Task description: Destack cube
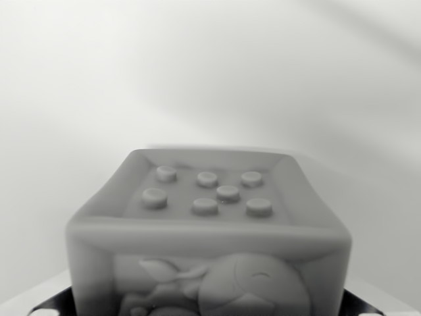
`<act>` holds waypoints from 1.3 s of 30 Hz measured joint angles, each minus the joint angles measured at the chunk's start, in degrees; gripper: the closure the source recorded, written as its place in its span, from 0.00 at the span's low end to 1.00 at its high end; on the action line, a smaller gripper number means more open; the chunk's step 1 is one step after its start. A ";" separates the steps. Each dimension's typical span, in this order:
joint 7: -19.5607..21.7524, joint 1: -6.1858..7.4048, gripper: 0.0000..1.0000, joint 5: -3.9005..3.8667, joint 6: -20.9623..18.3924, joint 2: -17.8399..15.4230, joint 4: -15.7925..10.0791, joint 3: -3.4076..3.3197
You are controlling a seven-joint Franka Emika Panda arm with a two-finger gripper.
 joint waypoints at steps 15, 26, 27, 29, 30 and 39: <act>0.00 -0.05 0.00 0.00 0.94 1.23 0.36 0.06; 0.00 -0.05 0.00 0.00 0.95 1.23 0.39 0.06; 0.00 -0.05 0.00 0.00 0.95 1.23 0.39 0.07; 0.00 -0.05 0.00 0.00 0.95 1.23 0.39 0.07; 0.00 -0.05 0.00 0.00 0.95 1.23 0.39 0.07; 0.00 -0.05 0.00 0.00 0.95 1.23 0.39 0.07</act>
